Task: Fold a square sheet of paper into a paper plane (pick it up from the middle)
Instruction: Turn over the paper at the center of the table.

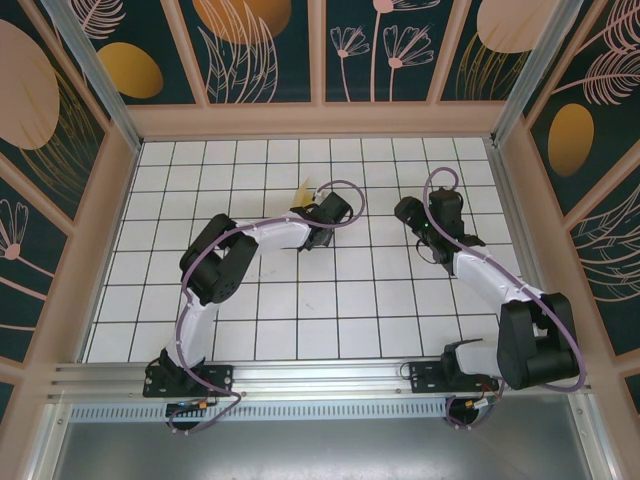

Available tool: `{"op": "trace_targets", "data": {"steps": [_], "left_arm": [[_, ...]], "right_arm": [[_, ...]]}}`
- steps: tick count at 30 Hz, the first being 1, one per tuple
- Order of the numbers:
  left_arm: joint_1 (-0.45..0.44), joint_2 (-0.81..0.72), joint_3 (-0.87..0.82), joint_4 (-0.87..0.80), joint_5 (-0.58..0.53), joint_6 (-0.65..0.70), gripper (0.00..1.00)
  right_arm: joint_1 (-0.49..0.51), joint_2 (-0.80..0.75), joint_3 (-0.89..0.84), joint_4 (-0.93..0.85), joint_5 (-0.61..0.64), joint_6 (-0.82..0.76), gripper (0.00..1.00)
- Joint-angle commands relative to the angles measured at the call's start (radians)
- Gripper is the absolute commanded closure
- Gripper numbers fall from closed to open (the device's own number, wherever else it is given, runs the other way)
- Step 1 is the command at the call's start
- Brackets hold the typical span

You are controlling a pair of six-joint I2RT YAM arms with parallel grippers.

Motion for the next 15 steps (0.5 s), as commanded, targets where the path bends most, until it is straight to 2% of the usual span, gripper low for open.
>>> {"op": "trace_targets", "data": {"steps": [1,6,9,12,15], "left_arm": [[-0.006,-0.07,0.011,0.013,0.139,-0.04,0.66],[-0.006,-0.214,-0.035,0.129,0.388,-0.064,0.54],[0.007,-0.287,-0.065,0.188,0.472,-0.084,0.48],[0.051,-0.351,-0.12,0.263,0.558,-0.126,0.45],[0.135,-0.403,-0.213,0.373,0.65,-0.209,0.44]], "right_arm": [[-0.006,0.02,0.009,0.007,-0.026,0.006,0.22],[-0.005,0.06,0.029,0.014,-0.074,-0.005,0.22],[-0.004,0.088,0.041,0.029,-0.114,-0.011,0.22],[0.004,0.121,0.061,0.044,-0.169,-0.026,0.21],[0.026,0.166,0.088,0.056,-0.226,-0.034,0.21]]}}
